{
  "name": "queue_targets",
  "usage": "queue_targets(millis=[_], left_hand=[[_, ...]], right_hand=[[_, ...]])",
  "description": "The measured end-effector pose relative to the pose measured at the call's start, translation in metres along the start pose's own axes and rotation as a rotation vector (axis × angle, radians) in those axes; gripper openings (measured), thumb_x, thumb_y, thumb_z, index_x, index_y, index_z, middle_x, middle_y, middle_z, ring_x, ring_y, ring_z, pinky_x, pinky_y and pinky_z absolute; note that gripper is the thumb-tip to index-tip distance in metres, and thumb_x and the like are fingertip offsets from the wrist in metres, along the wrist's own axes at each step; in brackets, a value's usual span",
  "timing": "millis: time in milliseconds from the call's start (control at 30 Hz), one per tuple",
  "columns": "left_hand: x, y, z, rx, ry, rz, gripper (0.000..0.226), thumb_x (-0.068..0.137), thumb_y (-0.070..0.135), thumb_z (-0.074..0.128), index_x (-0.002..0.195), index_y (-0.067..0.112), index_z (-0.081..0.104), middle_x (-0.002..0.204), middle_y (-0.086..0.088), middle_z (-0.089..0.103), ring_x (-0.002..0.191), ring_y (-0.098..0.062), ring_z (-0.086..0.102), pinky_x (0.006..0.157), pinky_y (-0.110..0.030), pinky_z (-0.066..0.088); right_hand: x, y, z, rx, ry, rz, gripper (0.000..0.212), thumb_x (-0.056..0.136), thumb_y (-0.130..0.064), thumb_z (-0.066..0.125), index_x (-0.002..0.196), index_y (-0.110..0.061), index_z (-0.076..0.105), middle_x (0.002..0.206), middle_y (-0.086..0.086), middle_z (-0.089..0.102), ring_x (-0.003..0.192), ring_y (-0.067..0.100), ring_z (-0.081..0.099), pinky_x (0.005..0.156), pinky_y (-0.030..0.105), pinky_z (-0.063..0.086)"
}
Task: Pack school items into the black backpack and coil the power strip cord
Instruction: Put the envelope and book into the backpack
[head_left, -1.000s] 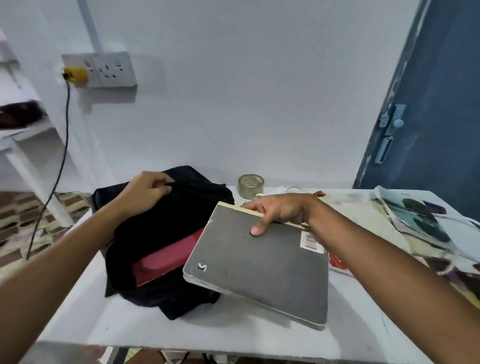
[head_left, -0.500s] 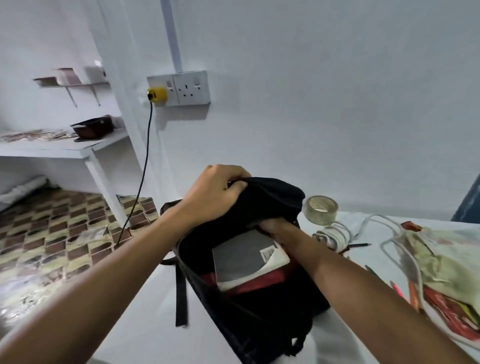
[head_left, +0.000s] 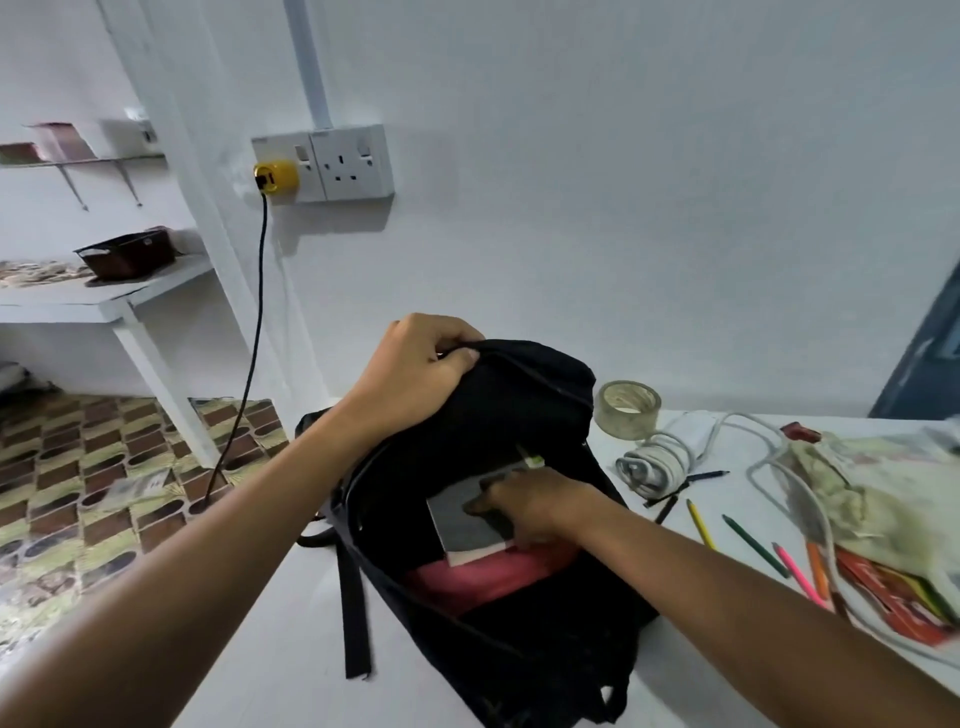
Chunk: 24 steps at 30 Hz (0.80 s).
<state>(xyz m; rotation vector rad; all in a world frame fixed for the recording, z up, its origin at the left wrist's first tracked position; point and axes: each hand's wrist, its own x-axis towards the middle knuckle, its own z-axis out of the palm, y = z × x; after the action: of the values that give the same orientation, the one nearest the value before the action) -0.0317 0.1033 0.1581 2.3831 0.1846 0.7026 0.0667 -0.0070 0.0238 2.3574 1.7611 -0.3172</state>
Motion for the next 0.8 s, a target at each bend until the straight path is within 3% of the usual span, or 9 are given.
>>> queue_targets(millis=[100,300,433,533,600,667,700,733,800], left_hand=[[-0.002,0.004,-0.001,-0.015,-0.012,0.014,0.019,0.088,0.005,0.060,0.086,0.018,0.074,0.077,0.015,0.071,0.073,0.003,0.063,0.072,-0.015,0.047],[-0.011,0.010,0.001,-0.040,-0.050,0.013,0.021,0.088,0.005,0.061,0.084,0.021,0.074,0.075,0.015,0.071,0.072,0.004,0.064,0.070,-0.010,0.047],[-0.016,0.009,0.005,-0.040,-0.051,0.005,0.023,0.087,0.004,0.061,0.082,0.023,0.073,0.074,0.012,0.072,0.072,0.002,0.065,0.072,-0.016,0.049],[-0.018,-0.004,0.008,-0.011,-0.016,-0.028,0.030,0.086,0.003,0.061,0.077,0.031,0.071,0.074,0.016,0.072,0.073,0.007,0.064,0.077,-0.022,0.050],[-0.018,-0.017,0.012,0.004,0.003,-0.080,0.041,0.085,0.003,0.062,0.069,0.040,0.069,0.072,0.026,0.069,0.070,0.013,0.061,0.077,-0.016,0.047],[-0.017,-0.024,0.031,0.006,-0.014,-0.128,0.051,0.084,0.001,0.063,0.063,0.048,0.068,0.066,0.032,0.065,0.069,0.017,0.059,0.070,-0.002,0.041],[-0.018,-0.028,0.039,0.017,-0.030,-0.155,0.050,0.084,0.000,0.064,0.061,0.045,0.067,0.063,0.030,0.065,0.069,0.016,0.059,0.071,-0.002,0.041],[-0.019,-0.030,0.052,0.029,-0.060,-0.184,0.048,0.084,-0.001,0.064,0.063,0.042,0.066,0.062,0.025,0.067,0.071,0.011,0.061,0.076,-0.007,0.043],[-0.021,-0.039,0.071,0.060,-0.120,-0.238,0.041,0.083,-0.001,0.065,0.070,0.038,0.064,0.072,0.018,0.068,0.078,-0.004,0.063,0.081,-0.023,0.044]], right_hand=[[0.014,0.011,0.002,-0.037,0.123,0.070,0.049,0.087,-0.014,0.054,0.133,-0.031,0.051,0.127,0.009,0.059,0.115,0.031,0.058,0.092,0.040,0.048],[0.039,0.023,0.019,-0.092,0.178,0.244,0.037,0.092,-0.018,0.047,0.127,-0.018,0.057,0.128,0.009,0.061,0.118,0.030,0.057,0.095,0.040,0.046],[0.029,0.020,0.030,-0.075,0.289,0.338,0.028,0.093,-0.013,0.044,0.110,-0.012,0.067,0.114,0.010,0.068,0.107,0.029,0.064,0.088,0.036,0.048],[0.004,0.024,0.027,0.254,0.314,0.225,0.028,0.088,-0.018,0.053,0.112,-0.013,0.067,0.111,0.011,0.068,0.105,0.029,0.064,0.089,0.035,0.050],[-0.031,0.042,0.018,0.785,0.147,0.097,0.025,0.087,-0.013,0.060,0.110,-0.011,0.070,0.105,0.005,0.071,0.099,0.022,0.067,0.088,0.029,0.053],[-0.092,0.079,0.009,1.302,-0.071,0.059,0.018,0.089,-0.004,0.058,0.102,-0.009,0.071,0.098,0.007,0.072,0.084,0.022,0.071,0.075,0.029,0.058],[-0.121,0.098,0.008,1.427,-0.061,0.103,0.015,0.090,-0.005,0.057,0.098,-0.009,0.070,0.098,0.011,0.072,0.078,0.023,0.072,0.066,0.027,0.058],[-0.150,0.124,0.015,1.480,0.061,0.226,0.011,0.091,-0.007,0.057,0.094,-0.008,0.068,0.098,0.014,0.072,0.073,0.022,0.072,0.057,0.025,0.053],[-0.191,0.169,0.033,1.370,0.488,0.661,0.007,0.086,-0.007,0.059,0.085,-0.008,0.066,0.092,0.015,0.071,0.066,0.021,0.070,0.051,0.023,0.041]])
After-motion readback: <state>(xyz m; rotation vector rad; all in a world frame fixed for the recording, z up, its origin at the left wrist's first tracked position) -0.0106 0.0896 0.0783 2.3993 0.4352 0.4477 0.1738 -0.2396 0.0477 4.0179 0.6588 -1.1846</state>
